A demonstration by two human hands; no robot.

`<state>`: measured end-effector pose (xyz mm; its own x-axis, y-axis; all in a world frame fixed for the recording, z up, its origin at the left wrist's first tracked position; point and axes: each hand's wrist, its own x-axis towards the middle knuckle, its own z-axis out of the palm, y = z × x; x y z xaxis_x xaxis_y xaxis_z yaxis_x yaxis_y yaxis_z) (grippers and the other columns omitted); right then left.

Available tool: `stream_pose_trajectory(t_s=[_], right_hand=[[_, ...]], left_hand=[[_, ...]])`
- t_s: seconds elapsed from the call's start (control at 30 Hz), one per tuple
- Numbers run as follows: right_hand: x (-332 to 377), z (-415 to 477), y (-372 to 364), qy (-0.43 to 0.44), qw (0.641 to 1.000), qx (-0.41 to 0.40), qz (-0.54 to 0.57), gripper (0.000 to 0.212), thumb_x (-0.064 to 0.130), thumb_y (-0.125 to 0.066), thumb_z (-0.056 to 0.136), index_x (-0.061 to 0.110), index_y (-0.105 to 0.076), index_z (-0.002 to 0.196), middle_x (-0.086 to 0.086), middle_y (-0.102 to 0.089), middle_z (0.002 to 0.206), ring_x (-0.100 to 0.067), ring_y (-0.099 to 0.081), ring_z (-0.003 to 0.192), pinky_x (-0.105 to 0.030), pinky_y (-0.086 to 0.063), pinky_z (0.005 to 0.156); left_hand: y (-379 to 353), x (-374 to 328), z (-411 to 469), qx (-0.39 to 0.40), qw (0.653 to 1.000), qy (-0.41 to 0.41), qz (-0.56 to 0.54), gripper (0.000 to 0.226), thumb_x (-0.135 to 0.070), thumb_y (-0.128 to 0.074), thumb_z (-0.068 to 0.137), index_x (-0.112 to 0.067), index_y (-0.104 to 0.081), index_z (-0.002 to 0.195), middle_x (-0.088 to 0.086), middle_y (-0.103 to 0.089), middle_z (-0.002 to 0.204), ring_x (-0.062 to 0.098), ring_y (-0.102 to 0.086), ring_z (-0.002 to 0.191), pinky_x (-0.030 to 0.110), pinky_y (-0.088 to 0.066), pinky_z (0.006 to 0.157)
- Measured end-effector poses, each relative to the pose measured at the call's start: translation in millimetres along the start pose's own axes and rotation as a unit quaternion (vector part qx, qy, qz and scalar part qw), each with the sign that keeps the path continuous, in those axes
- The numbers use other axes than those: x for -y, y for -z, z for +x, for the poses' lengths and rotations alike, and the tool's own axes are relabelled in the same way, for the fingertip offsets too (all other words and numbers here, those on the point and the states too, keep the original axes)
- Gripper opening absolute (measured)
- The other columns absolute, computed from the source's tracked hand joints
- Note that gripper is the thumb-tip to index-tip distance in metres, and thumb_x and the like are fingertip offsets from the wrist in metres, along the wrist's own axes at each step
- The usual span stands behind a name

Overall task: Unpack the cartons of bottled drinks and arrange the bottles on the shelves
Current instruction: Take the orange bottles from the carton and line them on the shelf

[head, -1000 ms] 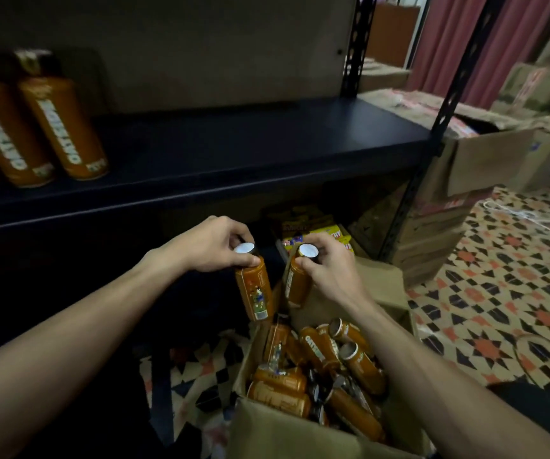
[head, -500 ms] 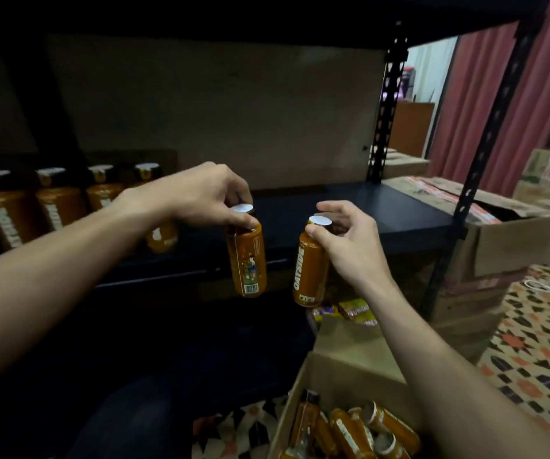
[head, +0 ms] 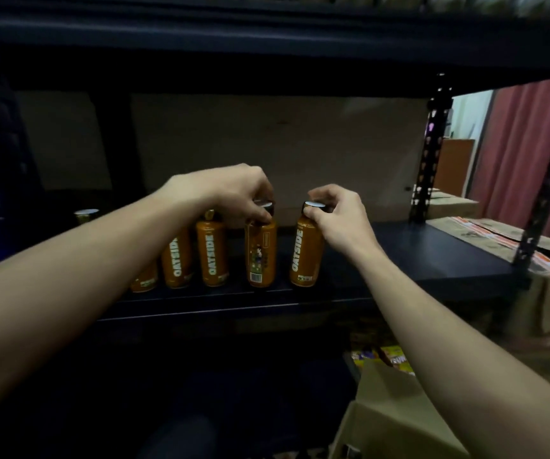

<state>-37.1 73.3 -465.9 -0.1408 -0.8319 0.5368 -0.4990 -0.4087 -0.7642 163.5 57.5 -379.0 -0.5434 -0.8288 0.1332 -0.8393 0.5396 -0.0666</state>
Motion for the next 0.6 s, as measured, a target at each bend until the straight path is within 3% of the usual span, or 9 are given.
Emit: stream_pose_trajectory(t_s=[0.1, 0.23, 0.3, 0.37, 0.5, 0.6], right_hand=[[2, 6, -12, -0.006, 1.0, 0.014, -0.006, 0.027, 0.021, -0.07, 0.094, 0.023, -0.068, 0.122, 0.007, -0.065, 0.117, -0.01, -0.06, 0.113, -0.036, -0.054, 0.098], [1, 9, -22, -0.002, 0.998, 0.043, -0.035, 0.025, 0.019, -0.067, 0.096, 0.027, -0.067, 0.12, 0.006, -0.064, 0.121, -0.012, -0.059, 0.115, -0.033, -0.053, 0.095], [-2, 10, -24, 0.0, 0.999, 0.037, -0.035, 0.022, 0.019, -0.065, 0.097, 0.028, -0.067, 0.118, 0.006, -0.065, 0.119, -0.011, -0.059, 0.114, -0.031, -0.052, 0.093], [-7, 8, -25, 0.006, 0.999, 0.027, -0.028, 0.024, 0.02, -0.065, 0.097, 0.028, -0.067, 0.121, 0.006, -0.065, 0.122, -0.012, -0.059, 0.119, -0.033, -0.052, 0.099], [-15, 0, -22, 0.008, 0.998, 0.061, -0.009, 0.059, 0.022, -0.067, 0.097, 0.035, -0.044, 0.15, 0.004, -0.049, 0.152, -0.015, -0.044, 0.14, -0.033, -0.04, 0.11], [-23, -10, -20, -0.01, 0.998, 0.068, 0.009, 0.078, 0.03, -0.073, 0.092, 0.038, -0.03, 0.157, 0.003, -0.041, 0.158, -0.016, -0.038, 0.144, -0.035, -0.038, 0.11]], left_hand=[[-12, 7, 2, 0.009, 1.0, -0.001, 0.009, 0.039, -0.036, -0.066, 0.092, -0.024, -0.061, 0.129, -0.012, -0.059, 0.097, 0.006, -0.057, 0.087, 0.024, -0.045, 0.07], [-21, 12, 6, -0.01, 1.0, -0.004, 0.012, 0.045, -0.032, -0.066, 0.093, -0.019, -0.057, 0.135, -0.001, -0.064, 0.123, 0.011, -0.058, 0.098, 0.025, -0.046, 0.08], [-23, 15, 9, -0.017, 1.0, -0.001, 0.008, 0.048, -0.029, -0.066, 0.093, -0.018, -0.055, 0.138, 0.002, -0.062, 0.13, 0.016, -0.06, 0.113, 0.029, -0.05, 0.092], [-27, 17, 9, -0.024, 1.0, 0.003, 0.006, 0.05, -0.025, -0.066, 0.092, -0.02, -0.052, 0.14, 0.002, -0.059, 0.135, 0.018, -0.057, 0.122, 0.032, -0.049, 0.099], [-36, 22, 9, -0.037, 0.999, 0.018, -0.02, 0.054, -0.021, -0.066, 0.093, -0.025, -0.047, 0.143, 0.001, -0.056, 0.139, 0.017, -0.054, 0.126, 0.033, -0.048, 0.102], [-39, 24, 9, -0.055, 0.997, 0.021, -0.04, 0.059, -0.025, -0.067, 0.091, -0.027, -0.043, 0.146, 0.0, -0.053, 0.143, 0.017, -0.053, 0.127, 0.034, -0.047, 0.103]])
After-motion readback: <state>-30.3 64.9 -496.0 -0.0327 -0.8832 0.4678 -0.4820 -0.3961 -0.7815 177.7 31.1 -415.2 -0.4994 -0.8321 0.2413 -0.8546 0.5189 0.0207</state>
